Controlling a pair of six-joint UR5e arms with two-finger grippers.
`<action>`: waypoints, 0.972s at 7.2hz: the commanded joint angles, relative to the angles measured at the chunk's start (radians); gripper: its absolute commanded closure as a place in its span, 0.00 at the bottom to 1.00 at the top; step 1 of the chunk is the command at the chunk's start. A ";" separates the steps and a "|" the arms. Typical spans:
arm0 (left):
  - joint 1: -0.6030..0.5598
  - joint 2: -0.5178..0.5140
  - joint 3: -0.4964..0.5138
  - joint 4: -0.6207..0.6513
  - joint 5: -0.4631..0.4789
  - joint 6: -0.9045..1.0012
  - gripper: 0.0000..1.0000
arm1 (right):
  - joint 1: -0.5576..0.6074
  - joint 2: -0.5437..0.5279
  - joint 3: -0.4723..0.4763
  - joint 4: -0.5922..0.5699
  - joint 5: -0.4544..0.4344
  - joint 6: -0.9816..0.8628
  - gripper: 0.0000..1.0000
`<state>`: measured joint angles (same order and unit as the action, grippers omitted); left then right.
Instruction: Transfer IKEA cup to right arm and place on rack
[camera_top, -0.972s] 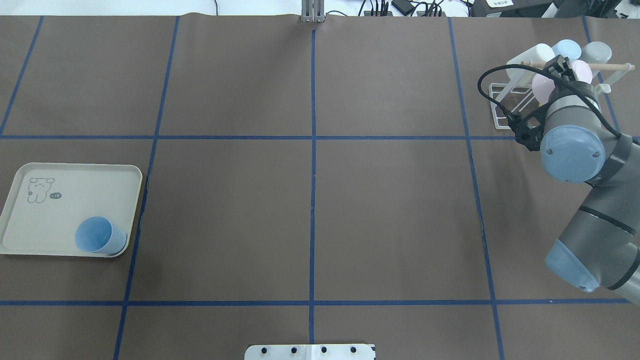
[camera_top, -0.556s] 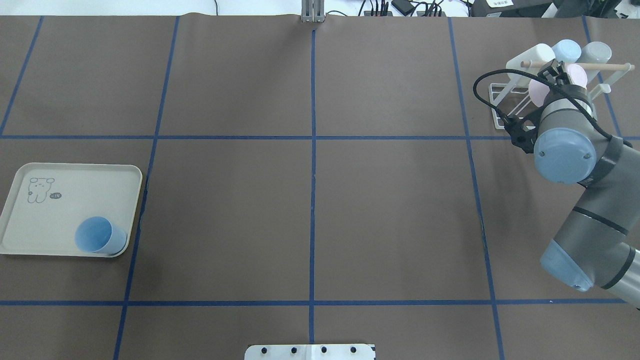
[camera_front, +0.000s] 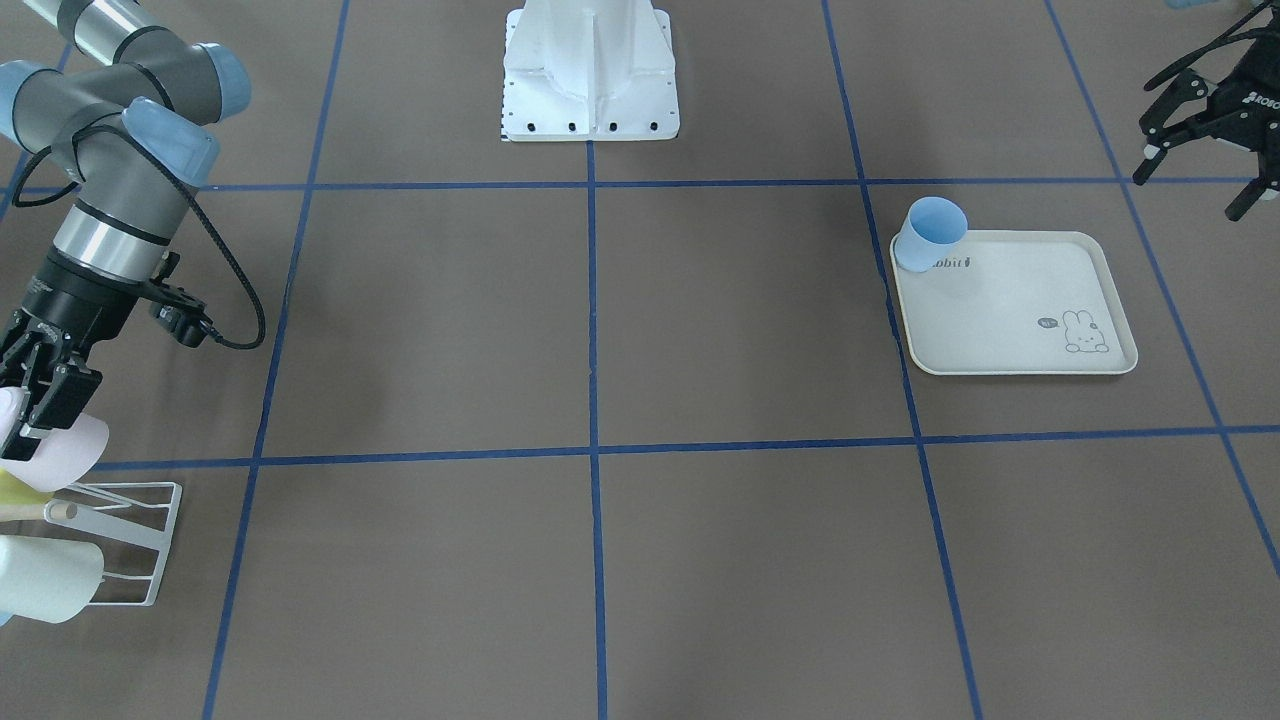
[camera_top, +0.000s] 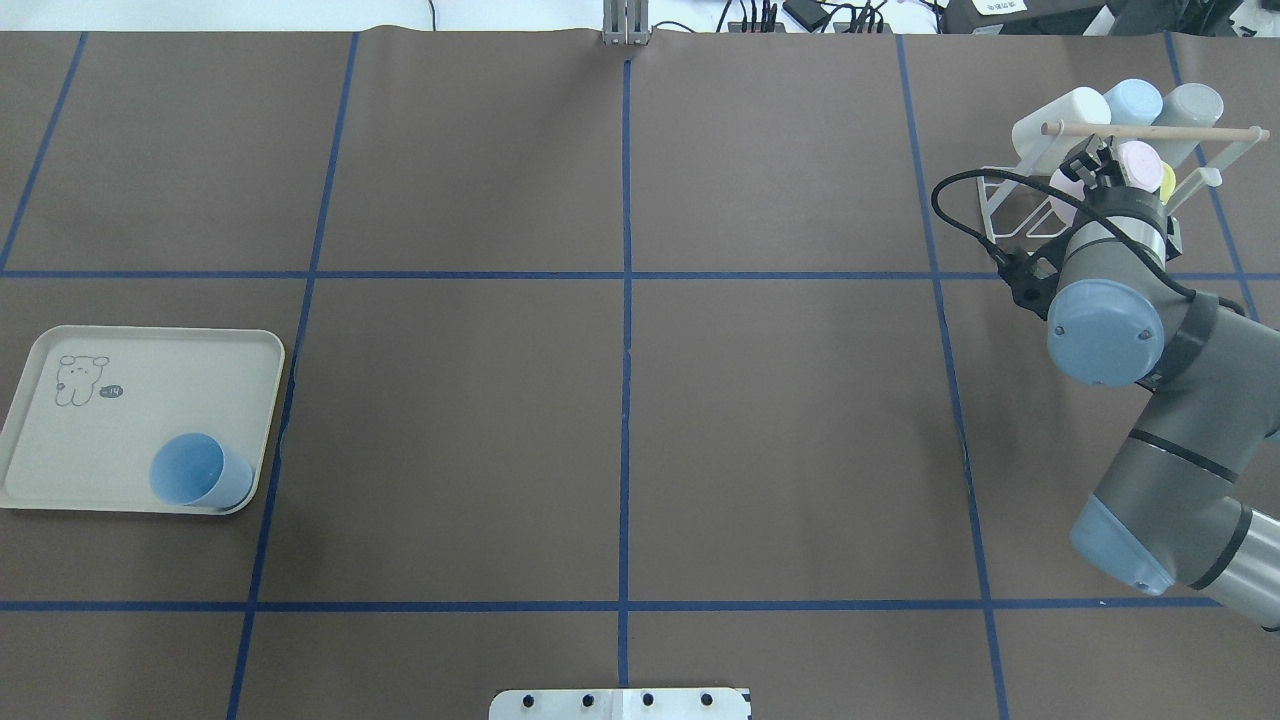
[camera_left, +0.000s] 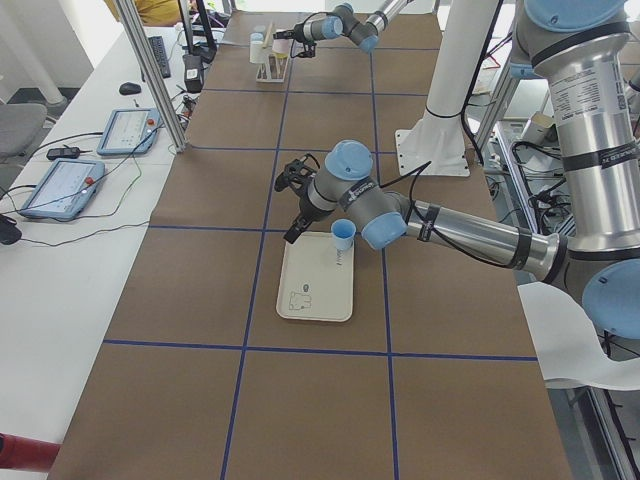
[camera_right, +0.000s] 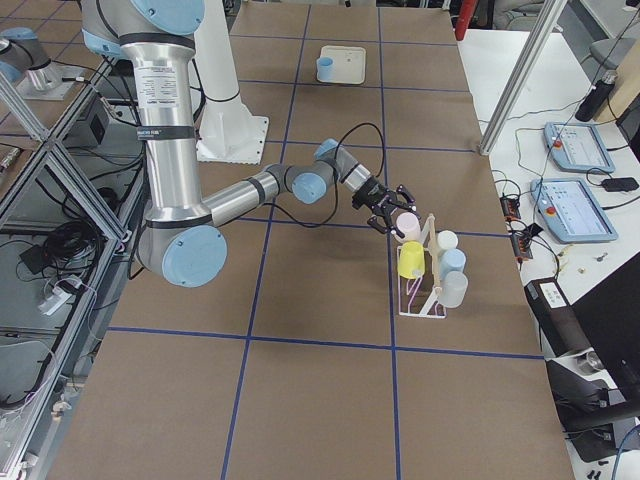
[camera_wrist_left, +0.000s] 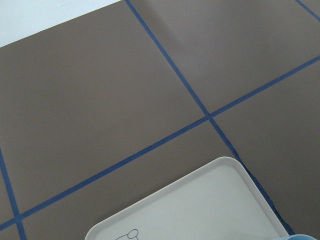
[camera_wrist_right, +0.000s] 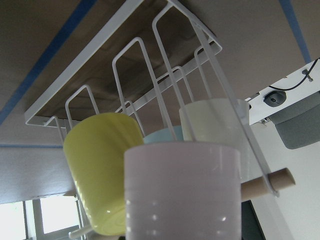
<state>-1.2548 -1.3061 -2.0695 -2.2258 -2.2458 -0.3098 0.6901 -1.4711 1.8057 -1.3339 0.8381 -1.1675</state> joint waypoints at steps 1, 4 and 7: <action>0.000 0.001 0.000 0.000 0.000 0.000 0.00 | -0.004 0.002 0.000 0.002 -0.002 0.000 0.14; 0.000 0.001 0.009 0.000 0.000 -0.006 0.00 | -0.004 0.024 0.026 0.005 0.006 0.002 0.01; 0.009 -0.001 0.069 -0.130 0.017 -0.196 0.00 | 0.000 0.029 0.148 0.002 0.140 0.215 0.02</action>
<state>-1.2490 -1.3097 -2.0442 -2.2795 -2.2330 -0.4499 0.6887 -1.4430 1.9100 -1.3311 0.9112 -1.0785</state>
